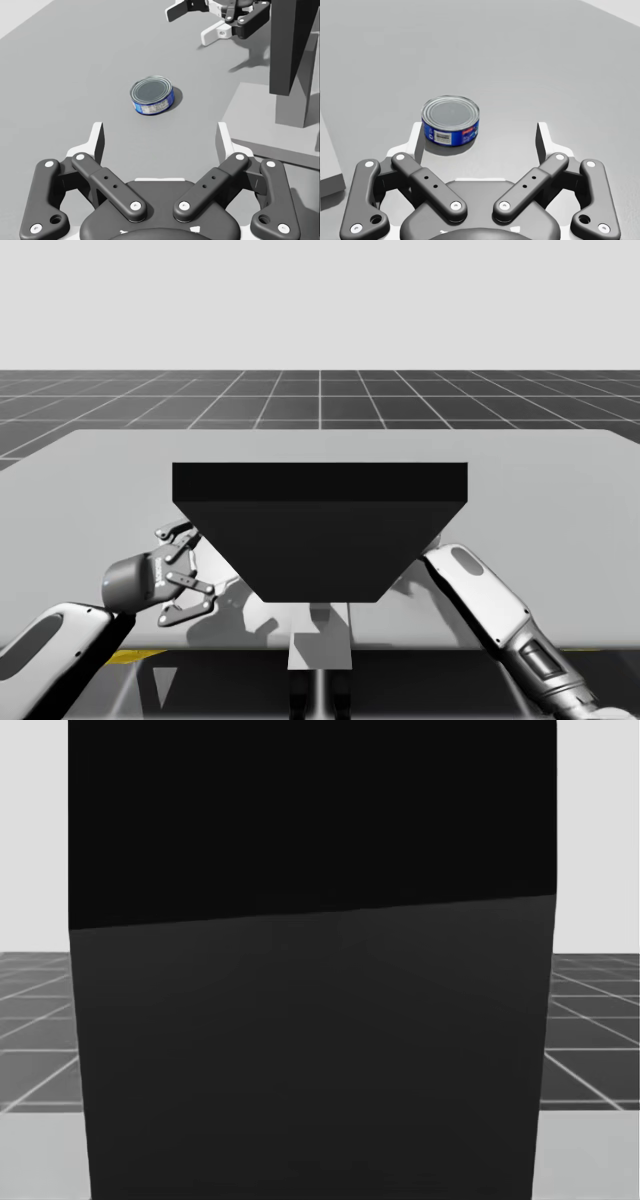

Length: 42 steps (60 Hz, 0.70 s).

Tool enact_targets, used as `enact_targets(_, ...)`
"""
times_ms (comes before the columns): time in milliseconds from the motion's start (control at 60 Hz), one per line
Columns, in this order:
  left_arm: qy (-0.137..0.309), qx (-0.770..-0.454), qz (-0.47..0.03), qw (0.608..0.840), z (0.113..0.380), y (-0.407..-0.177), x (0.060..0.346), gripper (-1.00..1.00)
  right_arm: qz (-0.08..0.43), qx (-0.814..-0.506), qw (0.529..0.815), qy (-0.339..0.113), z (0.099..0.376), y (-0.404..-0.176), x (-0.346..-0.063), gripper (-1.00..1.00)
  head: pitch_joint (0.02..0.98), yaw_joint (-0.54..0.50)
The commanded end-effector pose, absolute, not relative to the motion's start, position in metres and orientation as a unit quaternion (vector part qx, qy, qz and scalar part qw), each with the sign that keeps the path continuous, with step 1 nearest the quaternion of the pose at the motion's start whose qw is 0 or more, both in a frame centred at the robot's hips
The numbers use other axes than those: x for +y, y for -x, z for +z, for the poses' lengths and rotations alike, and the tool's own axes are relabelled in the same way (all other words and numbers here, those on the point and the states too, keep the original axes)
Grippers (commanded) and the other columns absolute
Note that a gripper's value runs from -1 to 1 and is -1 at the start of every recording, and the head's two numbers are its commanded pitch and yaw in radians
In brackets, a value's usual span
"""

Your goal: Reach around the screen and pick up the object behind it.

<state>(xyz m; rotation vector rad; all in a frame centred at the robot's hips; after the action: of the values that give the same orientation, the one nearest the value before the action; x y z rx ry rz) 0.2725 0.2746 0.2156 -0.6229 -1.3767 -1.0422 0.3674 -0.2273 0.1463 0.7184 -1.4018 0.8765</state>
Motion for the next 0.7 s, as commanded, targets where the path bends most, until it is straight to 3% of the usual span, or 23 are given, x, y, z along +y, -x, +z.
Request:
enact_targets(17,0.27,-0.595,-0.453,0.607,0.214,-0.271,0.274,-1.0,0.396,-0.596,0.624,-0.314,0.135,-0.386,-0.203,-1.0,0.164,-0.01)
enact_targets(267,0.264,-0.597,-0.458,0.603,0.214,-0.269,0.273,-1.0,0.421,-0.574,0.621,-0.327,0.128,-0.397,-0.167,-1.0,0.172,0.0)
enact_targets(700,0.257,-0.595,-0.475,0.595,0.213,-0.263,0.271,-1.0,0.428,-0.545,0.636,-0.34,0.119,-0.42,-0.134,-1.0,0.179,0.01)
